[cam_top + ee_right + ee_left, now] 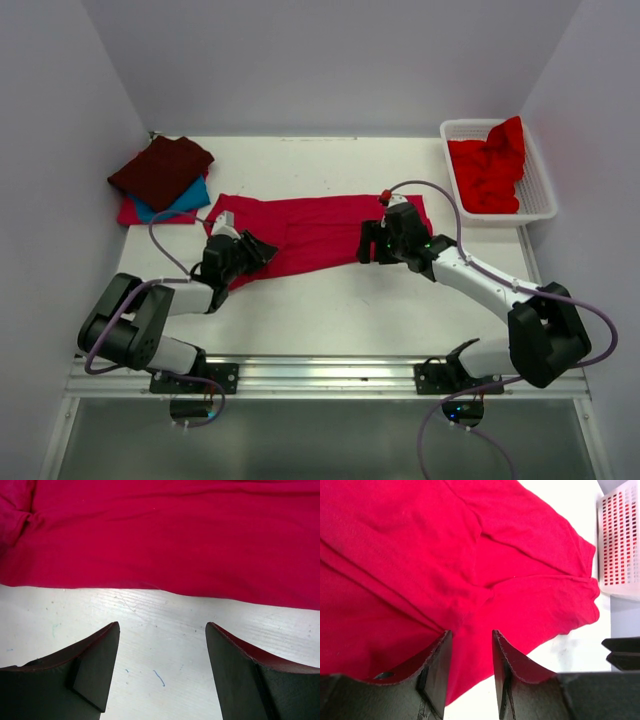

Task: Fold and stack the t-shirts
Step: Fold the tshirt

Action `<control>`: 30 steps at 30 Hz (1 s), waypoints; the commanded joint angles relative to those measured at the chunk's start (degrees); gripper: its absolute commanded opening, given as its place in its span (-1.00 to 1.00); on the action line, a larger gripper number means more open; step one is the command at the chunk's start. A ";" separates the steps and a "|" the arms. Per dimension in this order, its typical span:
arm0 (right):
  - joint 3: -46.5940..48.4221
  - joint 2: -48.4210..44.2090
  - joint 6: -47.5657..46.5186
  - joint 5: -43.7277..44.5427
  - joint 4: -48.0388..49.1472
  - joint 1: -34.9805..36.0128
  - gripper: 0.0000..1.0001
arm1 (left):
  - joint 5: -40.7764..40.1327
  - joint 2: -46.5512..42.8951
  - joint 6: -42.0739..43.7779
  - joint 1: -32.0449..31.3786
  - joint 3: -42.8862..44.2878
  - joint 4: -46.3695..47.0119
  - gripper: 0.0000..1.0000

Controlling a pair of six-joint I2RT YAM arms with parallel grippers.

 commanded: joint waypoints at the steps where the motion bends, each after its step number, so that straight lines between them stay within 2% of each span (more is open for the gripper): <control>1: -0.14 -1.82 -0.60 1.53 0.05 0.24 0.47 | -2.91 0.38 -0.61 0.31 2.85 2.08 -0.19; 8: -0.40 -1.47 -0.16 2.14 0.49 0.24 0.47 | -4.32 1.08 -1.23 0.31 4.43 -2.22 -0.28; 15: -1.02 -1.38 0.10 2.76 0.67 0.24 0.49 | -10.90 -3.04 -1.49 -0.91 6.02 -13.73 -0.28; 22: -0.84 -0.59 0.37 2.67 1.19 0.24 0.50 | -10.65 -0.51 -1.58 -1.01 7.16 -13.13 -0.19; 30: -1.11 -1.12 -0.07 3.64 0.58 0.24 0.50 | -10.47 3.54 -2.19 -1.01 8.47 -11.54 -0.20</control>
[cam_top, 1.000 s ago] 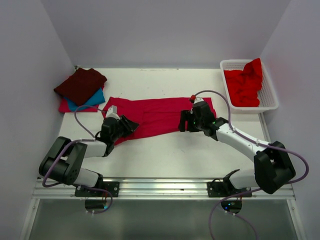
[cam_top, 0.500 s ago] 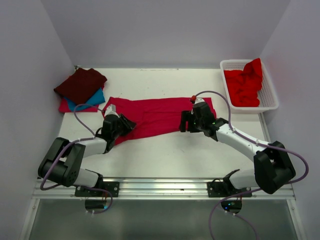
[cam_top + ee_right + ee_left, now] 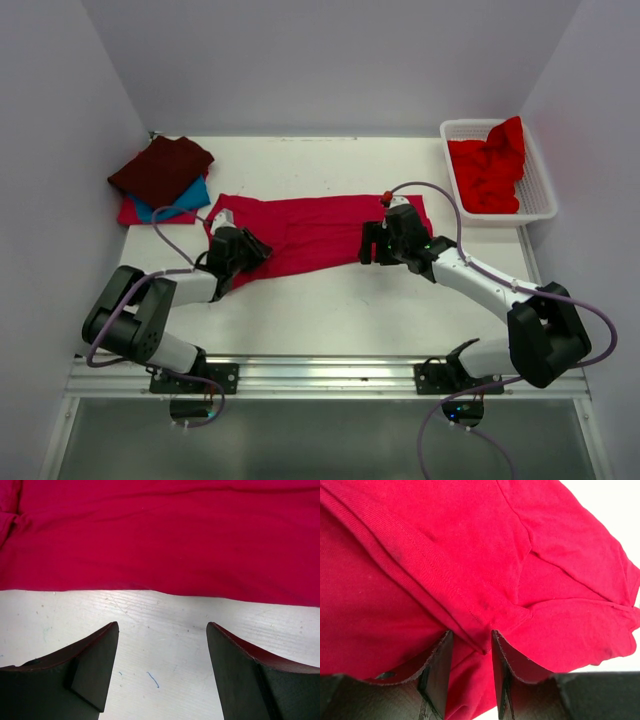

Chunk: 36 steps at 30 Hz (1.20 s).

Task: Fold and stack the t-shirts
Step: Fold the tshirt

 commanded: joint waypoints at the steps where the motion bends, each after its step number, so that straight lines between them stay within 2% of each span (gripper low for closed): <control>1: -0.30 -1.12 -0.14 1.72 0.40 0.22 0.50 | -1.82 1.62 -0.71 -0.20 2.22 1.61 -0.20; 18: -0.74 -1.64 -0.84 2.42 -0.12 0.31 0.48 | 0.03 3.38 -1.24 -0.20 2.49 8.38 -0.25; 24: -0.91 -1.47 -0.75 2.07 0.23 0.22 0.36 | 0.64 3.38 -0.97 -0.20 3.10 9.00 -0.49; 29: -0.65 -1.03 -0.84 1.54 0.23 0.22 0.25 | 2.04 4.61 -0.80 -0.20 3.80 9.61 -1.00; 36: -0.82 -1.73 -1.02 1.72 -0.30 0.22 0.22 | 2.49 7.86 -0.27 -0.20 5.12 11.37 -1.00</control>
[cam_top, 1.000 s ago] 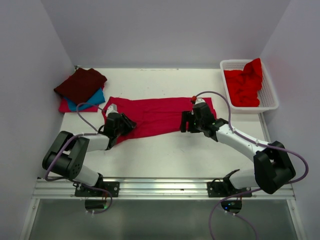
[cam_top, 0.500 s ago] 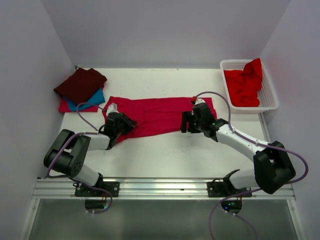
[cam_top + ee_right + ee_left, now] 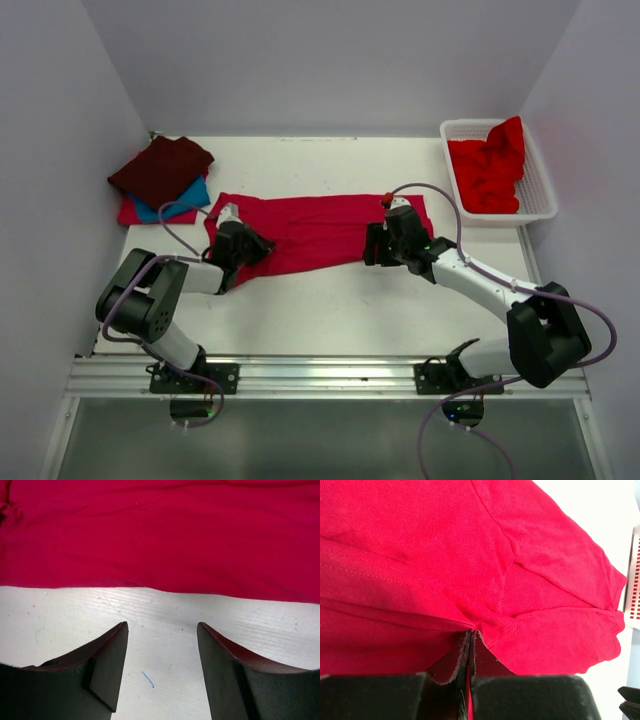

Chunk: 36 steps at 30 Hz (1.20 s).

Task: Fold and stack the t-shirts
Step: Fold the tshirt

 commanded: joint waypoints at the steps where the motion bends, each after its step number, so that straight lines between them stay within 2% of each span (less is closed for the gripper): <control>1: -0.28 -1.82 -0.88 0.95 -0.32 0.31 0.22 | 0.13 0.93 1.43 -0.09 2.61 4.44 -1.00; 11: -0.72 -2.08 -1.24 1.04 -0.76 0.22 0.22 | -1.01 1.64 4.24 0.18 8.59 1.37 -1.00; 18: -0.37 -1.64 -1.41 1.13 -1.02 0.22 0.26 | -0.75 7.43 6.45 1.32 15.35 -2.41 -0.96; 19: -0.37 -1.47 -1.41 0.95 -0.94 0.22 0.28 | -0.23 8.40 6.88 1.67 16.06 -2.33 -0.90; 21: -0.54 -1.12 -1.41 0.86 -0.94 0.31 0.30 | 0.39 10.95 7.06 1.85 17.72 -2.59 -0.64; 22: -0.54 -1.03 -1.41 0.86 -0.94 0.22 0.31 | 0.91 11.30 7.50 2.02 17.73 -1.46 -0.62; 25: -1.16 -1.03 -1.41 0.95 -0.76 0.22 0.32 | 1.36 10.78 8.55 2.02 15.98 2.94 -0.34; 26: -1.33 -1.03 -1.41 0.95 -0.67 0.13 0.33 | 1.36 9.39 9.25 2.02 15.19 4.51 -0.17; 28: -1.68 -0.77 -1.33 0.86 -0.24 0.22 0.34 | 1.01 7.89 11.27 2.02 13.52 6.81 0.03; 29: -1.69 -0.68 -1.24 0.69 -0.15 0.22 0.34 | 0.66 5.96 12.15 2.02 13.17 6.73 0.24; 33: -1.77 0.81 -0.80 -0.10 1.08 0.13 0.34 | -0.31 0.16 15.75 1.93 9.75 7.16 0.33; 36: -1.69 1.61 -0.62 -0.71 1.79 0.22 0.34 | -1.19 -4.59 18.48 1.58 7.45 5.43 0.17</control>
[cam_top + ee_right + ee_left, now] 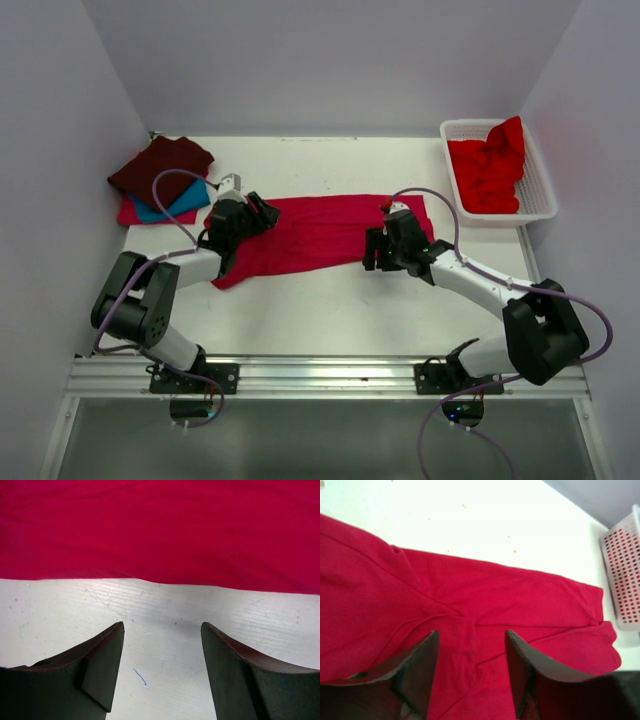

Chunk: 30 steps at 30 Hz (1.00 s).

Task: Fold and stack the t-shirts
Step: Fold the tshirt

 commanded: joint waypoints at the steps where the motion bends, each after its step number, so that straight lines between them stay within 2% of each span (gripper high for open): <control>1: 0.02 1.54 -0.21 -0.74 1.85 0.22 0.34 | -4.44 -5.82 5.70 0.10 -1.97 2.27 0.08; 2: 0.11 1.81 -0.12 -0.91 2.12 0.22 0.34 | -5.07 -6.18 5.88 0.10 -1.80 0.51 -0.20; 4: 0.46 2.51 0.14 -1.44 2.47 0.22 0.33 | -5.60 -5.92 6.23 0.10 -1.36 -3.45 -0.53; 5: 0.55 2.69 0.15 -1.44 2.64 0.22 0.33 | -5.69 -5.31 6.14 0.10 -1.27 -4.50 -1.00; 11: 0.37 2.60 0.06 -1.62 2.73 0.22 0.25 | -4.55 -0.57 7.11 0.10 0.31 -10.48 -1.00; 14: 0.02 2.43 0.06 -1.44 2.82 0.22 0.24 | -4.99 2.51 8.51 0.10 4.34 -14.96 -1.00; 19: -0.24 2.16 0.06 -1.18 2.65 0.31 0.24 | -9.28 4.80 9.75 0.10 7.43 -20.76 -1.00; 30: -0.33 2.60 -0.03 -1.18 2.65 0.31 0.24 | -18.34 3.84 10.27 0.27 9.01 -24.72 -1.00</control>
